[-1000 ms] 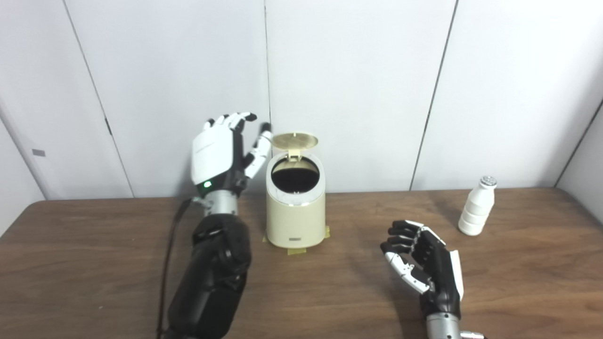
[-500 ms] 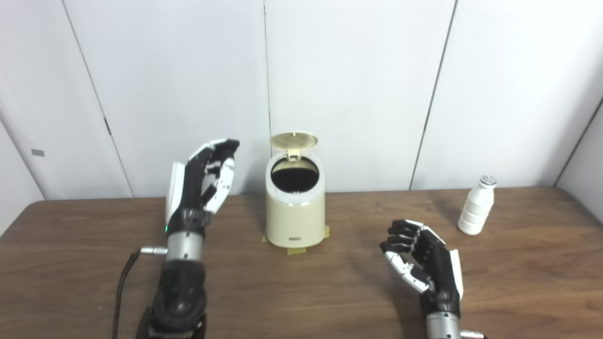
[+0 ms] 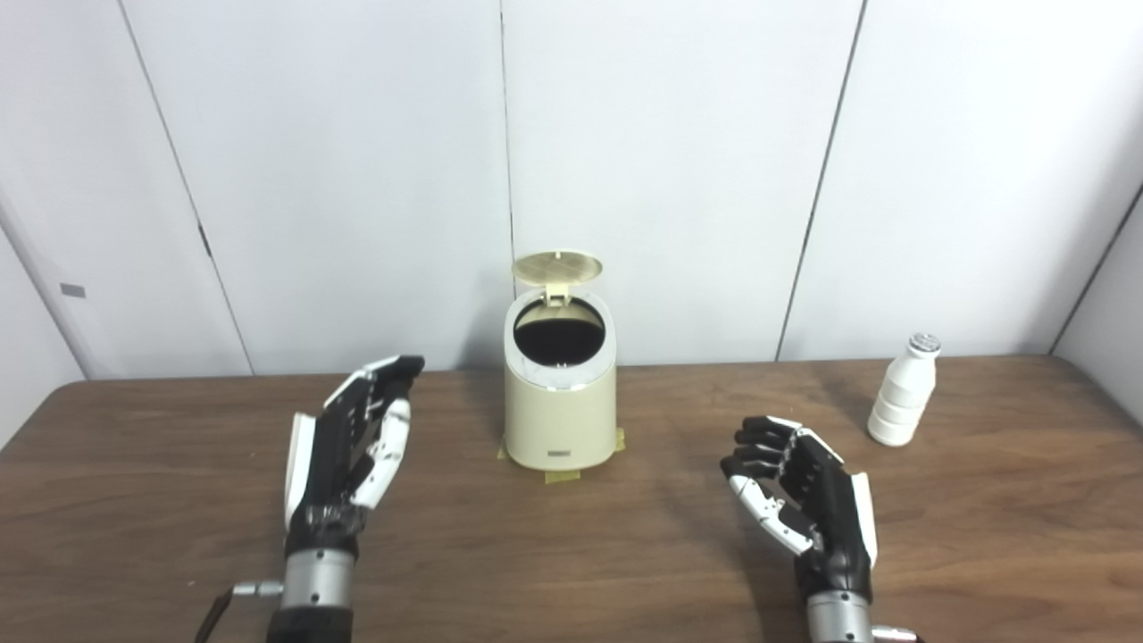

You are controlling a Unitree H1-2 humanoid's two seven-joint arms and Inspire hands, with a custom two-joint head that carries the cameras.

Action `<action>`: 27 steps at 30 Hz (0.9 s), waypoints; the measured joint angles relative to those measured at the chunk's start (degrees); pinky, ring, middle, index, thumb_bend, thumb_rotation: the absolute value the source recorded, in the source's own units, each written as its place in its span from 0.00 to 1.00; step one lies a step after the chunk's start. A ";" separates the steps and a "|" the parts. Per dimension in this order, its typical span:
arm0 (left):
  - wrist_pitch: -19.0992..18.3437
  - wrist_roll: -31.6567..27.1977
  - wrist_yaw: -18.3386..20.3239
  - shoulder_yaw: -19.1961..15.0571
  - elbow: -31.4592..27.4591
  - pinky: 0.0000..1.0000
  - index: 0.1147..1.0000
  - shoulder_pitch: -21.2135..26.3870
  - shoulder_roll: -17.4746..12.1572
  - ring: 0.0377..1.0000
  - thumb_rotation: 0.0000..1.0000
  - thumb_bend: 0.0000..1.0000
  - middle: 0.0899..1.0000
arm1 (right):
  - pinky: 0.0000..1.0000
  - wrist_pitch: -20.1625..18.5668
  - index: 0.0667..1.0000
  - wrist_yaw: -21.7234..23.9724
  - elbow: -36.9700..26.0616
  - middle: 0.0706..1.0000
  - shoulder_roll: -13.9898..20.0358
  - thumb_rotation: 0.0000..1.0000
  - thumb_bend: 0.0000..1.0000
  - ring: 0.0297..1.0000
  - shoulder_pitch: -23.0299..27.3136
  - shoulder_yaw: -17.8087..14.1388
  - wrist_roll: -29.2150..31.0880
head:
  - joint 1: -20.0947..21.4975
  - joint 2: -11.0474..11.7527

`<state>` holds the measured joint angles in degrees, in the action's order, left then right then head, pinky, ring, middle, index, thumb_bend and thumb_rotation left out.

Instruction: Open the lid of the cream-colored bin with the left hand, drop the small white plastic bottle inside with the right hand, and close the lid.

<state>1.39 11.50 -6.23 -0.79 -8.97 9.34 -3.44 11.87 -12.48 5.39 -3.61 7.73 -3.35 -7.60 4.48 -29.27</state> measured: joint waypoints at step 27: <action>0.99 -11.24 4.14 -2.09 4.29 0.79 0.74 -3.62 0.77 0.81 0.74 0.15 0.77 | 0.44 -0.63 0.60 -4.15 -6.17 0.58 10.50 0.15 0.67 0.54 7.01 -9.10 -1.91 | 1.06 0.09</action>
<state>2.38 0.25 -2.09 -2.88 -4.68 5.71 -2.67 11.25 -16.63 -0.78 6.90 14.75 -12.45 -9.51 5.54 -29.18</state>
